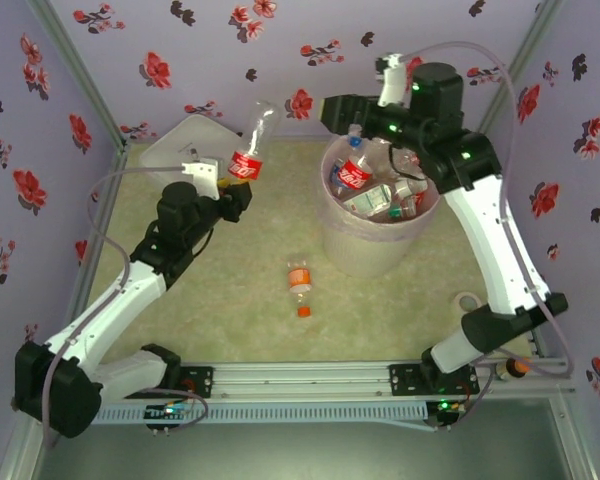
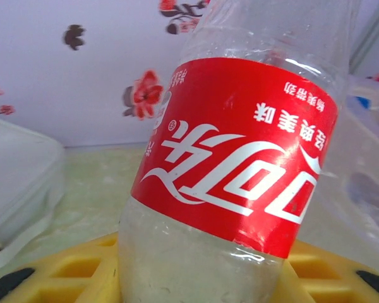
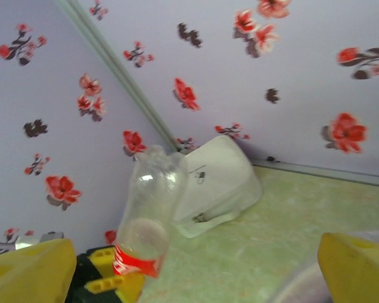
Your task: Put the plastic bottles in the bin
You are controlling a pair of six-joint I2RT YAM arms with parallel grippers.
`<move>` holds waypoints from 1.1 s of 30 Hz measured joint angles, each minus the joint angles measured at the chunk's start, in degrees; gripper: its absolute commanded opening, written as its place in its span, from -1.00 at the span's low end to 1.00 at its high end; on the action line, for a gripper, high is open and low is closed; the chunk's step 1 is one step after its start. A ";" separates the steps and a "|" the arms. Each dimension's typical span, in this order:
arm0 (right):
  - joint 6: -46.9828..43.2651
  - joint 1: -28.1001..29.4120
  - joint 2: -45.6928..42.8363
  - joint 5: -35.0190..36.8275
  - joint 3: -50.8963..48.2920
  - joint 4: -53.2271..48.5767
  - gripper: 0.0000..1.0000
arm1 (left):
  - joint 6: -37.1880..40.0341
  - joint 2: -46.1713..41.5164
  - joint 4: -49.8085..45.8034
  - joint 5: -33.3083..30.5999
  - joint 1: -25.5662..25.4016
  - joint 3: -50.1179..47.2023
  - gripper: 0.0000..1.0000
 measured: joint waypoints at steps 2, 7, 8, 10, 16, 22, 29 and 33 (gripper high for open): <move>0.66 1.77 2.43 -0.81 1.36 1.33 0.99 | 0.02 0.15 0.63 1.22 -1.36 -0.09 -0.33; 1.29 5.44 6.95 -1.40 3.28 1.66 0.99 | 0.07 0.17 3.52 3.87 -4.24 -0.59 -0.33; 1.29 5.79 7.69 -1.38 3.80 1.36 0.99 | 0.07 0.17 3.91 4.17 -4.59 -0.66 -0.33; 1.27 5.95 8.96 -1.27 4.85 0.00 0.99 | 0.28 0.13 4.87 4.61 -5.03 -0.83 -0.34; 1.14 5.90 10.43 -1.55 6.08 -1.57 0.32 | 0.96 -0.59 6.14 5.03 -5.14 -1.14 -0.32; 0.79 5.90 10.56 -0.63 6.95 -2.27 -0.23 | 2.54 -0.59 6.40 4.76 -5.14 -1.14 0.19; -4.87 5.62 9.77 3.69 15.41 -4.55 -0.45 | 0.31 -0.66 8.63 5.44 -5.14 -1.16 0.99; -10.05 3.45 4.63 11.19 17.44 -5.66 -0.56 | -2.40 -0.04 8.04 5.75 -5.14 0.11 0.99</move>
